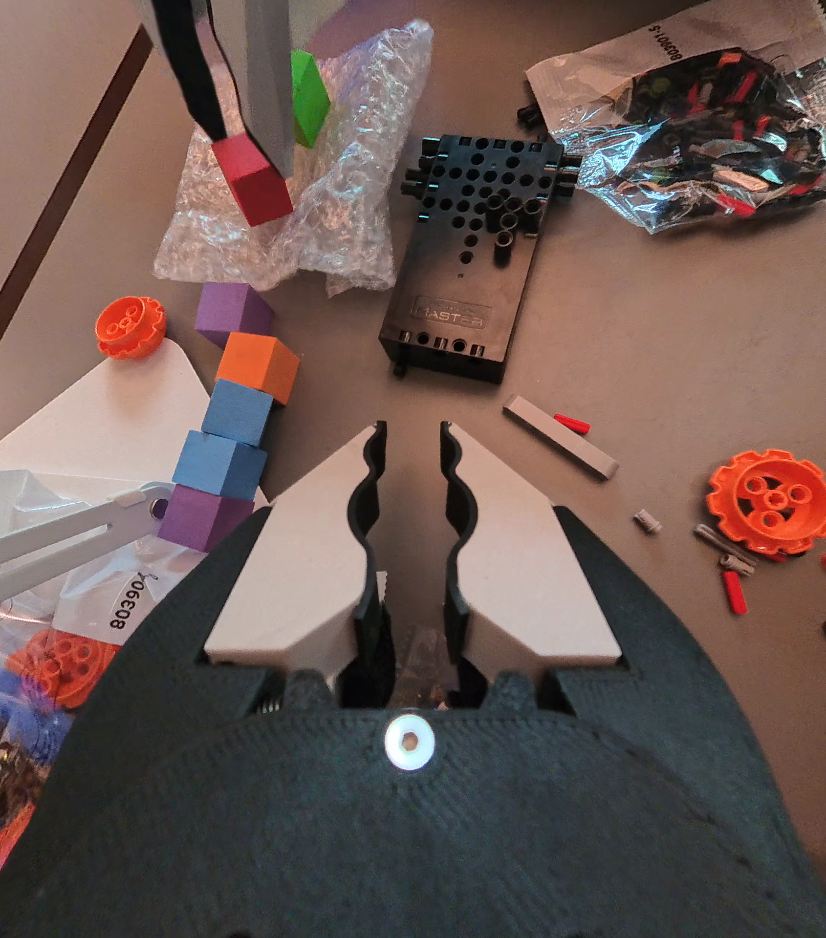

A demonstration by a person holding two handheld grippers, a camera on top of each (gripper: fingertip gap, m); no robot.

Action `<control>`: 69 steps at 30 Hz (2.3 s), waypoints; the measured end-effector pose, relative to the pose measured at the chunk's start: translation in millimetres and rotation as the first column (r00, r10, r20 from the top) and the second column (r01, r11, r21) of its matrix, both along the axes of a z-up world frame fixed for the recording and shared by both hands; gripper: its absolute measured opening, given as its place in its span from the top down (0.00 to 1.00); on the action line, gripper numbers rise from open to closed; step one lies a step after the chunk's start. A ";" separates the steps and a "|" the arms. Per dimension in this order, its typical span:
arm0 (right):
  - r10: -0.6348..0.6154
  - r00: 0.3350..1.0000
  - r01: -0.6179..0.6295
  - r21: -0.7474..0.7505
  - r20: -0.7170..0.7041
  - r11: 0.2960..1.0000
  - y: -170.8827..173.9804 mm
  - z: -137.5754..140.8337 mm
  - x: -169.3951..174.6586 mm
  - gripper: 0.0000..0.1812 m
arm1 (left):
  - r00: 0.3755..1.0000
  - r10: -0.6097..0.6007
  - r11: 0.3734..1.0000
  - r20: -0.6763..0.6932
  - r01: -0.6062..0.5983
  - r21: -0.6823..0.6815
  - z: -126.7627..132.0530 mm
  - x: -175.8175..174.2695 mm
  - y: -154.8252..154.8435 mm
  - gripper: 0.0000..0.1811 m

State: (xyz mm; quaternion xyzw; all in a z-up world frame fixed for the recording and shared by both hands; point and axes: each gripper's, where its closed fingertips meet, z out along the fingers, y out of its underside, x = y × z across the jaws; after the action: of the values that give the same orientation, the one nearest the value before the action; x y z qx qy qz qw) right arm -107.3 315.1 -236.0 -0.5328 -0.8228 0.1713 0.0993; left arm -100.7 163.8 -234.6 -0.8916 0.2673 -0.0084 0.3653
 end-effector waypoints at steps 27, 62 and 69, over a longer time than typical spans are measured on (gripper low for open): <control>0.055 0.952 -0.107 0.158 0.302 0.982 33.6 4.0 42.6 0.82 | 1.000 -0.015 1.000 -0.015 0.015 -0.019 -3.7 4.0 -1.9 0.89; 0.206 0.974 -0.223 0.216 0.098 0.951 -30.8 14.1 -45.0 0.85 | 1.000 0.001 1.000 -0.009 -0.001 -0.015 -1.7 -2.8 -4.3 0.89; 0.084 0.981 -0.124 0.234 0.177 0.964 17.2 64.5 13.8 0.85 | 1.000 -0.009 1.000 -0.014 0.009 -0.021 -3.0 1.1 -3.5 0.89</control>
State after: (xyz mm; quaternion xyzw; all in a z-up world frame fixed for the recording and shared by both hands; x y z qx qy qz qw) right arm -93.6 332.3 -171.5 -0.4848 -0.8699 0.0290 0.0863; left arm -99.6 160.3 -237.6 -0.8942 0.2738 -0.0063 0.3541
